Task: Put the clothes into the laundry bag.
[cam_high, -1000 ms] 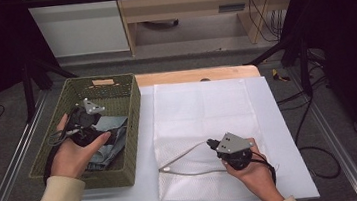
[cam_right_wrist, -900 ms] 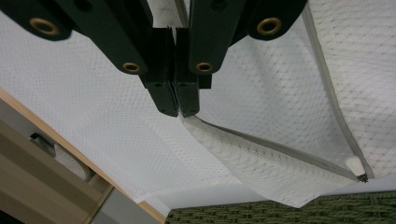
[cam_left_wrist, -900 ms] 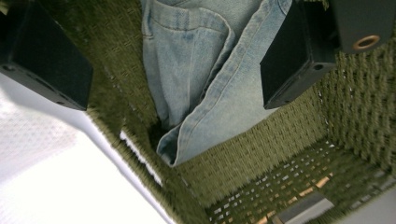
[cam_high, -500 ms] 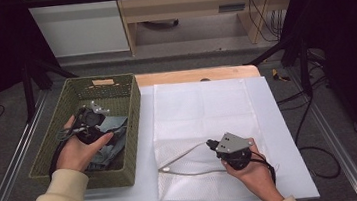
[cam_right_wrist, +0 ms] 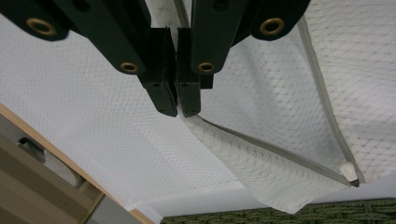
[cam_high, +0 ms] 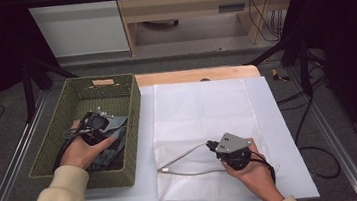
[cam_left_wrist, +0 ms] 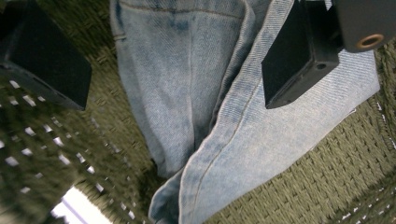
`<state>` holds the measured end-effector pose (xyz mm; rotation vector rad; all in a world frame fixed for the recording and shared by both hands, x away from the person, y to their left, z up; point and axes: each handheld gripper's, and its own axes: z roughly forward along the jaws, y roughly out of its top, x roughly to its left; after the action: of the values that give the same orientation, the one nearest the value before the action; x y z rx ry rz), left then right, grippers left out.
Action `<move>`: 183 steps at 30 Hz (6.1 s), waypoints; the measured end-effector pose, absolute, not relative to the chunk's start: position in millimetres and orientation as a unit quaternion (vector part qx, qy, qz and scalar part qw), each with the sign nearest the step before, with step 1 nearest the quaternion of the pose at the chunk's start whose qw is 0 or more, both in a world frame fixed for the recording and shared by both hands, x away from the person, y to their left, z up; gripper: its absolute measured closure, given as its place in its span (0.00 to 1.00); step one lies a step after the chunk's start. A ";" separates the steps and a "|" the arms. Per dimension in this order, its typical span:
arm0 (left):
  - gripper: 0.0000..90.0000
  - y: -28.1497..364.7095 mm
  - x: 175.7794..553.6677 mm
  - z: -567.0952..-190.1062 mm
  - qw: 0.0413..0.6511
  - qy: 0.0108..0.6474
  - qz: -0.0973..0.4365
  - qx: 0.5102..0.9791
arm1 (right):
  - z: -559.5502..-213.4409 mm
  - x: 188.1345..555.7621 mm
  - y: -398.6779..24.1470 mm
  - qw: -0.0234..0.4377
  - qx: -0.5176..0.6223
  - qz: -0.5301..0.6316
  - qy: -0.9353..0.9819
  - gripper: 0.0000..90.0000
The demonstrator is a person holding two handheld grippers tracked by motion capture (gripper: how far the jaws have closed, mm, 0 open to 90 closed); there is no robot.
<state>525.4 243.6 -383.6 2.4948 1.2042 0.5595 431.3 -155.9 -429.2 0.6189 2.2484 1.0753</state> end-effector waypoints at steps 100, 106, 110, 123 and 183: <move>0.66 270.5 555.6 -427.9 0.098 0.459 0.200 0.860 | -429.2 432.7 -154.6 0.282 0.234 0.396 0.842 0.98; 0.80 271.9 554.8 -425.1 0.095 0.450 0.208 0.863 | -429.1 433.3 -155.5 0.282 0.234 0.397 0.842 0.98; 0.83 274.0 552.6 -420.8 0.108 0.458 0.208 0.858 | -429.1 433.4 -155.7 0.282 0.233 0.397 0.842 0.98; 0.84 299.4 528.1 -382.9 0.197 0.469 0.249 0.824 | -429.0 435.0 -157.9 0.266 0.236 0.404 0.843 0.99; 0.85 300.7 475.2 -291.5 0.313 0.441 0.326 0.775 | -428.9 433.3 -163.8 0.225 0.242 0.420 0.845 0.99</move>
<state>475.2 300.7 -291.5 2.0448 1.1633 0.8586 433.3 -163.8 -428.9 0.6682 2.3310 1.1596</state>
